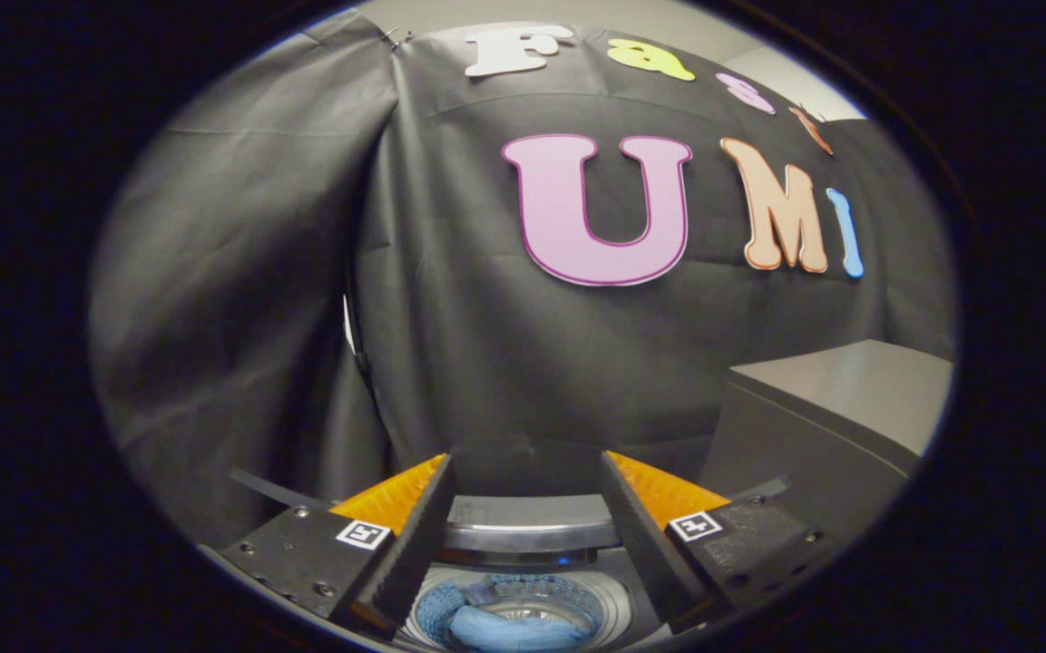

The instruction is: Put the clothes into the washing machine and then close the washing machine lid.

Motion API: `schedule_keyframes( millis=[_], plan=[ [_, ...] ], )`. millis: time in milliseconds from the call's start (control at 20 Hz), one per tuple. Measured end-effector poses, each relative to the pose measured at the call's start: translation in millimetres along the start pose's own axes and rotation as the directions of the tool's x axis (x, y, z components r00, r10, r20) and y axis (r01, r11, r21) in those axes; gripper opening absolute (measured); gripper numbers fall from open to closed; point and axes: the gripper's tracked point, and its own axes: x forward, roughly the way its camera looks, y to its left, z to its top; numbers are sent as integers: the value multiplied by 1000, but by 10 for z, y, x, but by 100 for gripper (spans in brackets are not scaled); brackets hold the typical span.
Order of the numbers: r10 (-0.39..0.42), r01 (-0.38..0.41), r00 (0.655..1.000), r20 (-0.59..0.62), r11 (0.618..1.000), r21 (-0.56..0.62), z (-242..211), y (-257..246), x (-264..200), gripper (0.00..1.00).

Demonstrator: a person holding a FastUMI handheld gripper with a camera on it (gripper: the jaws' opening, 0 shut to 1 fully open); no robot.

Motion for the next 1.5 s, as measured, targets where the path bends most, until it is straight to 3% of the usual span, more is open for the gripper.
schedule_keyframes(
  millis=[100, 250, 700, 1000, 1350, 1500],
  plan=[
    [-45, 43, 996, -82, 999, -22, -367, -101, -108, 97],
    [-38, 38, 999, -29, 999, -6, -541, -75, -268, 96],
    [59, -60, 998, -28, 998, -30, -821, 141, -673, 96],
    [122, -121, 992, 31, 992, -34, -757, 258, -1241, 96],
    [180, -153, 975, 128, 968, -201, -583, 361, -1860, 96],
    [209, -178, 968, 135, 960, -215, -562, 420, -2180, 96]
  ],
)
